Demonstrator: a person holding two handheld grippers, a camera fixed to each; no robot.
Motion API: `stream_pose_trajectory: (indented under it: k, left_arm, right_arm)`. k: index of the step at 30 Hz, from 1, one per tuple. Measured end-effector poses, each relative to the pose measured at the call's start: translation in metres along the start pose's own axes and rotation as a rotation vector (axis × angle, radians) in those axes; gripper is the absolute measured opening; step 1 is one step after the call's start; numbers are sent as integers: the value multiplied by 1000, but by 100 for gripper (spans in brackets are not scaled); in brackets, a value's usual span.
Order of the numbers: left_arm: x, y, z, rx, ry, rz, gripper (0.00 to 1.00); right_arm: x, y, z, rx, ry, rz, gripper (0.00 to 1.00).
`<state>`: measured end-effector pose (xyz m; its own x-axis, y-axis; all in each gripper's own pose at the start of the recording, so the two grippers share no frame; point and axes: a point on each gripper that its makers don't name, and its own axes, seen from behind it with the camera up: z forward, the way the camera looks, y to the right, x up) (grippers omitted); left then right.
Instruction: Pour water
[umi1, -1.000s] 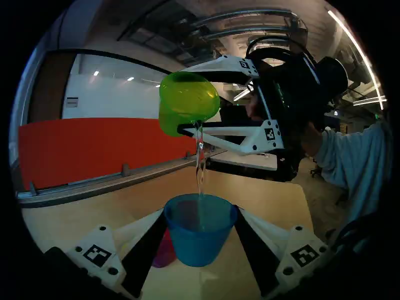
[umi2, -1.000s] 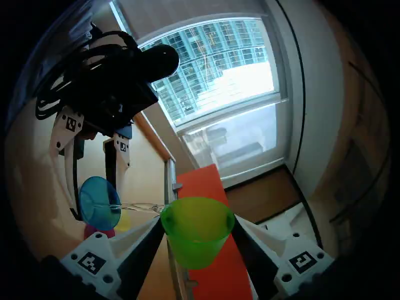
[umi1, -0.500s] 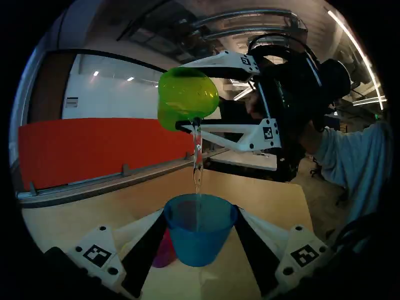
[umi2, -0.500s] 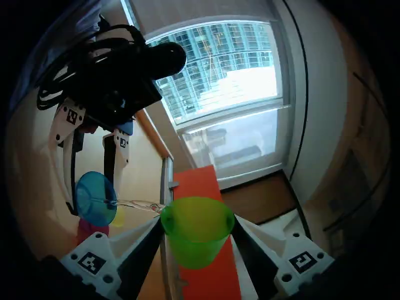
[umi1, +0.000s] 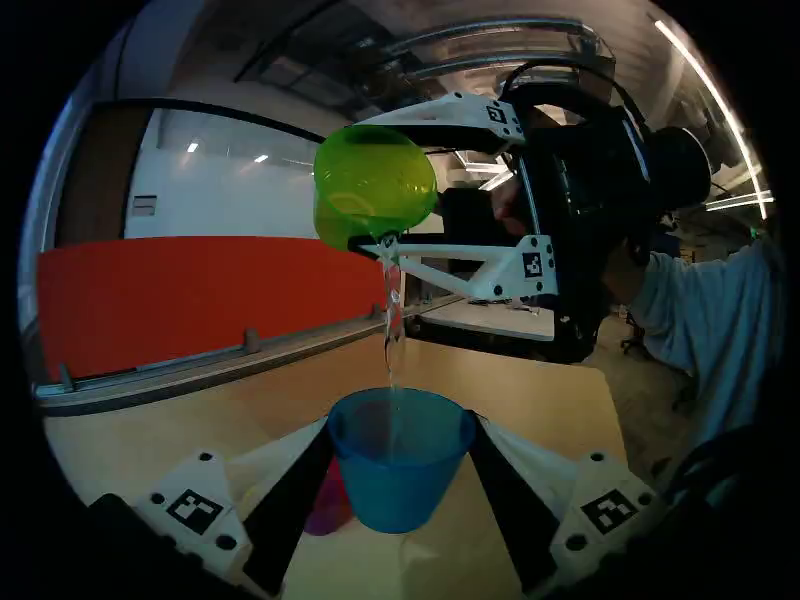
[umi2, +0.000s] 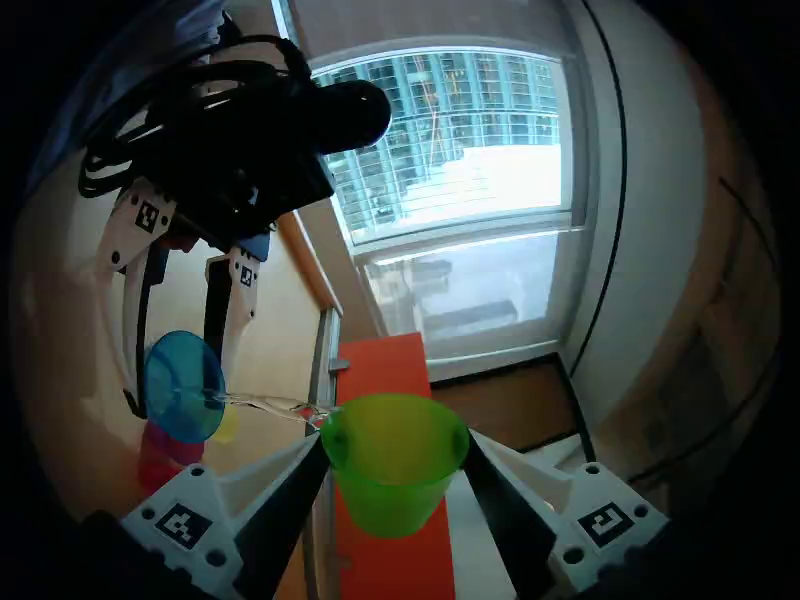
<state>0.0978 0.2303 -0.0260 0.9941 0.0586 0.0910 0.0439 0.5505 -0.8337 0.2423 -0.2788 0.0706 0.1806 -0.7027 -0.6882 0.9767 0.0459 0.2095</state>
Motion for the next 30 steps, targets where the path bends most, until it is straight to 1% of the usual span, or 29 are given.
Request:
stream_pose_trajectory:
  k: [16,30]
  left_arm:
    - [1,-3,-2,4,1,-5,89]
    - [2,-3,-1,4,6,-8,89]
  right_arm:
    - [4,4,4,-15,-9,-108,92]
    - [15,4,7,-25,-12,-229,92]
